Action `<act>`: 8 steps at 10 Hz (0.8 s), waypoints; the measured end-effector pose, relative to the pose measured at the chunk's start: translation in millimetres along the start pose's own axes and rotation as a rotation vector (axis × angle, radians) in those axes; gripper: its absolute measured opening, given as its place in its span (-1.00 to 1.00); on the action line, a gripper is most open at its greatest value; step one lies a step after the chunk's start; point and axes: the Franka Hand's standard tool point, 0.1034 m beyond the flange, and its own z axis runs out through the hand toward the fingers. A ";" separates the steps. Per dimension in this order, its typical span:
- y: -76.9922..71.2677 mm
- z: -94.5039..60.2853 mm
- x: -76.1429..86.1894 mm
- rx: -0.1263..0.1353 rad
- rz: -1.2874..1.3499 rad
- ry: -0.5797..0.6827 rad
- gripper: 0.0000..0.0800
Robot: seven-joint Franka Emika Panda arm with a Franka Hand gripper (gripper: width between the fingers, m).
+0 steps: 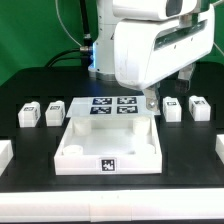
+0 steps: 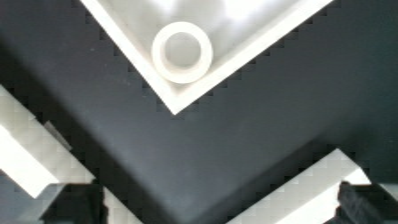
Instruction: Assemble one leg
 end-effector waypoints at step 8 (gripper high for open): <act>-0.2 0.7 -0.2 0.001 -0.002 -0.001 0.63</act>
Offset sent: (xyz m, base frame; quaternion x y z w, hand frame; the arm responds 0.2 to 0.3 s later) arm 0.0000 0.0000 0.0000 0.0000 0.0000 0.0000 1.0000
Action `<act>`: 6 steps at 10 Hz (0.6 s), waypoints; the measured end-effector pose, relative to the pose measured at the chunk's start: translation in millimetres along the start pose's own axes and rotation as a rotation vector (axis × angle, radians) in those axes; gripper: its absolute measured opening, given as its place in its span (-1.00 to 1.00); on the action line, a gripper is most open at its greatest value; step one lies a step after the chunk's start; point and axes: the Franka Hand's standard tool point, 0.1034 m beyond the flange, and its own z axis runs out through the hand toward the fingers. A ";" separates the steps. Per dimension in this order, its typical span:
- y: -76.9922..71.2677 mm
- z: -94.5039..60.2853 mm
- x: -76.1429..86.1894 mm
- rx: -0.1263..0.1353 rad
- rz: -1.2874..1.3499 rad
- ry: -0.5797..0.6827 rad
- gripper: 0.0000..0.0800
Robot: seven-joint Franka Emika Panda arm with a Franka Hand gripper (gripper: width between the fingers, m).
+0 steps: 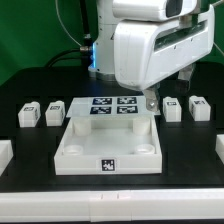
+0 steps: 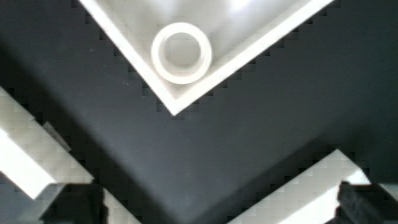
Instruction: Assemble one leg
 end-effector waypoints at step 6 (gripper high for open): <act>-12.4 8.7 -66.1 -0.027 -0.465 0.005 0.63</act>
Offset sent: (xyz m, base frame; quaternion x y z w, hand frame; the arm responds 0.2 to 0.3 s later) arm -0.0473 -0.0330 -0.0054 0.0058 0.0515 -0.2790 0.9589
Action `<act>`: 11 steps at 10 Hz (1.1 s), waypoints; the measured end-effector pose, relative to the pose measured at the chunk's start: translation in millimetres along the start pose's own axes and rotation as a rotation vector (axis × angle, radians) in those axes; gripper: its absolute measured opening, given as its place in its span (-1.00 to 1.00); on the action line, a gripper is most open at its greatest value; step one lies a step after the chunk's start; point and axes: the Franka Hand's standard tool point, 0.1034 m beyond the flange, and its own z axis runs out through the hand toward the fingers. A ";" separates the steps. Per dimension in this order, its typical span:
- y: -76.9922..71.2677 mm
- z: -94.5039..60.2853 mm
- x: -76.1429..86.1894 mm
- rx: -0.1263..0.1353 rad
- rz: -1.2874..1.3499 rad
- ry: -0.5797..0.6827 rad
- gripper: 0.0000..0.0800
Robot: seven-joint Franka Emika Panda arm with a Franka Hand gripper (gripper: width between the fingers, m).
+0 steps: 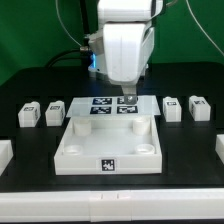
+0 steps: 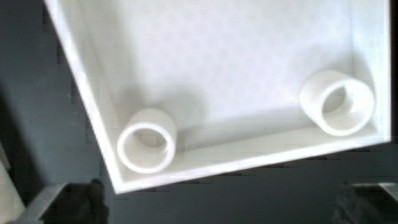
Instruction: Assemble one leg
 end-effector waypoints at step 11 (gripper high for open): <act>-64.7 49.0 -55.5 0.016 -0.154 0.016 0.63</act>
Offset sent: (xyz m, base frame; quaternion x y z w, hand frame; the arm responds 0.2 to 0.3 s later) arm -0.0970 -0.0450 -0.0179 0.0215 -0.0057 -0.0311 0.9993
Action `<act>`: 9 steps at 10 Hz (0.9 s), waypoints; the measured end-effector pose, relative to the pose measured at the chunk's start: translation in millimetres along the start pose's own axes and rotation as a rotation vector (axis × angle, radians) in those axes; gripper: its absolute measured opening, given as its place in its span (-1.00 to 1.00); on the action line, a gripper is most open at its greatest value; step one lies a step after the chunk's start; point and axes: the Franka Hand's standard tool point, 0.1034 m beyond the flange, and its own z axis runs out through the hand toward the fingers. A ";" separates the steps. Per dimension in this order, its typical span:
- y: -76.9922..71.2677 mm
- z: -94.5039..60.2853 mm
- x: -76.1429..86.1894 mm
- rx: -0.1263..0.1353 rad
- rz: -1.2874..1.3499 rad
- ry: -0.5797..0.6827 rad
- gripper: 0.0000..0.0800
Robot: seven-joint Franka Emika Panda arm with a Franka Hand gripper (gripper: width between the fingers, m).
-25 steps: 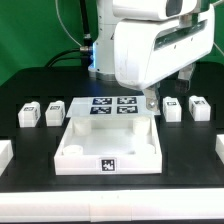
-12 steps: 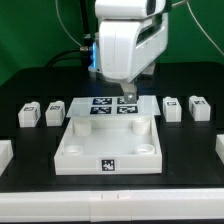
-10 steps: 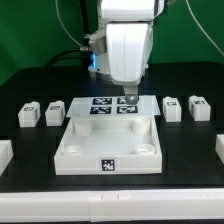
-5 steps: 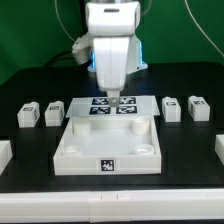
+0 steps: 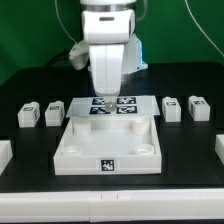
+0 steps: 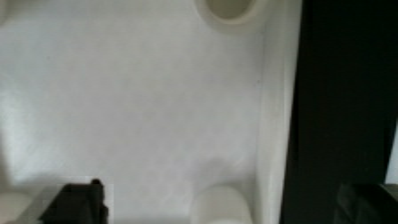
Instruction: Assemble one leg
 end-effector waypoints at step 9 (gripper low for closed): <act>-18.6 48.7 2.8 0.002 0.028 0.024 -0.06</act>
Offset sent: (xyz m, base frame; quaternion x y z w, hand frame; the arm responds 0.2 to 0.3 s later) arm -0.0088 0.0151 -0.0326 -0.0151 0.0345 0.0202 0.9991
